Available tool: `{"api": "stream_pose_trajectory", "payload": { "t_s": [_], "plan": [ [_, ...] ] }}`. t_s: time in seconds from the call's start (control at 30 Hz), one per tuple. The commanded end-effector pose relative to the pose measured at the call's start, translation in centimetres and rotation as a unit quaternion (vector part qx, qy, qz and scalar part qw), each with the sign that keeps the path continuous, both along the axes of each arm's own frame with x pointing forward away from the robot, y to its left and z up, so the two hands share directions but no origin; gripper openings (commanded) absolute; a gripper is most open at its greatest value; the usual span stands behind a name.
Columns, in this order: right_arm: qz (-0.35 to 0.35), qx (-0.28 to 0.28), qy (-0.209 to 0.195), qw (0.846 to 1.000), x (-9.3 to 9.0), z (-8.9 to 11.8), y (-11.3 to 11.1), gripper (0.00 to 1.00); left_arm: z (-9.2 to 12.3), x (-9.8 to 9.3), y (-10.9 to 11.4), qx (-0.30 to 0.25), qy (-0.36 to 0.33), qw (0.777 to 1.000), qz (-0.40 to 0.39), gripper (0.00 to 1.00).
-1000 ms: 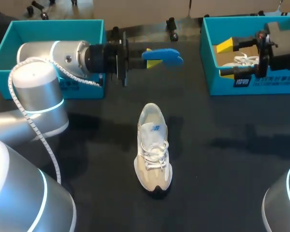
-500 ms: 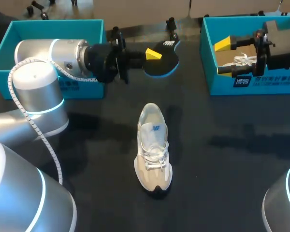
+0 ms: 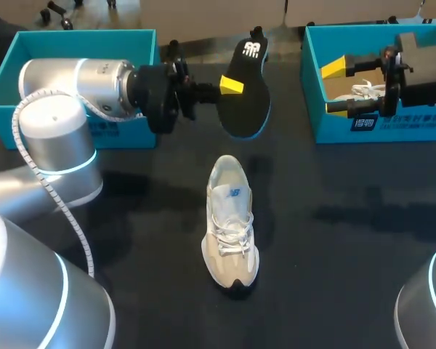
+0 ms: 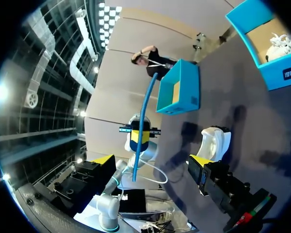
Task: Take the shoe out of the shoebox, open the shoe tongue, remove and reinsert the insole, then place the shoe into the shoebox
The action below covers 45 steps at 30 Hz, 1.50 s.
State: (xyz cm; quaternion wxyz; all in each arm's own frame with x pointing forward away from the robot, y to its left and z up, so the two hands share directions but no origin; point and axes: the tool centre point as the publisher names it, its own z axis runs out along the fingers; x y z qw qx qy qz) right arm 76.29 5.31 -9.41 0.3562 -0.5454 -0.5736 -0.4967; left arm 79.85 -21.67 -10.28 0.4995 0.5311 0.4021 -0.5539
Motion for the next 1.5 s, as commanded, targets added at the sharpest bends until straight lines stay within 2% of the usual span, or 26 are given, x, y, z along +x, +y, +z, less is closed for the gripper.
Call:
{"api": "stream_pose_trajectory", "payload": {
  "t_s": [0.03, 0.27, 0.37, 0.87, 0.93, 1.1, 1.23, 1.33, 1.5],
  "plan": [
    [0.001, 0.001, -0.006, 1.000, 0.7, -0.3, 1.4, 1.00, 0.3, -0.1, 0.2, 0.007, -0.007, 1.000, 0.013, 0.00],
    [0.005, 0.005, -0.021, 1.000, 1.8, -1.8, 3.5, 1.00, 0.1, 0.1, -0.4, 0.015, -0.033, 0.999, 0.027, 0.00],
    [0.014, 0.002, -0.024, 1.000, 2.4, -1.5, 4.9, 1.00, 0.1, 0.2, -0.8, 0.016, -0.037, 0.999, 0.031, 0.00],
    [0.050, 0.006, -0.012, 0.999, 2.8, -1.3, 7.4, 1.00, -0.2, 1.1, -2.7, 0.014, -0.044, 0.998, 0.042, 0.00],
    [0.053, 0.009, -0.014, 0.998, 2.8, -1.4, 7.7, 0.93, -0.3, 1.3, -2.9, 0.014, -0.045, 0.998, 0.044, 0.00],
    [0.060, 0.012, -0.015, 0.998, 2.8, -1.4, 8.4, 0.59, -0.4, 2.0, -3.3, 0.013, -0.049, 0.997, 0.049, 0.00],
    [0.066, 0.013, -0.016, 0.998, 2.7, -1.4, 8.8, 0.57, -0.3, 2.3, -3.5, 0.013, -0.051, 0.997, 0.050, 0.00],
    [0.071, 0.016, -0.017, 0.997, 2.8, -1.5, 9.1, 0.49, -0.3, 2.6, -3.8, 0.014, -0.051, 0.997, 0.053, 0.00],
    [0.076, 0.017, -0.016, 0.997, 2.8, -1.6, 9.4, 0.45, -0.2, 2.9, -4.0, 0.012, -0.052, 0.997, 0.056, 0.00]
  ]
}}
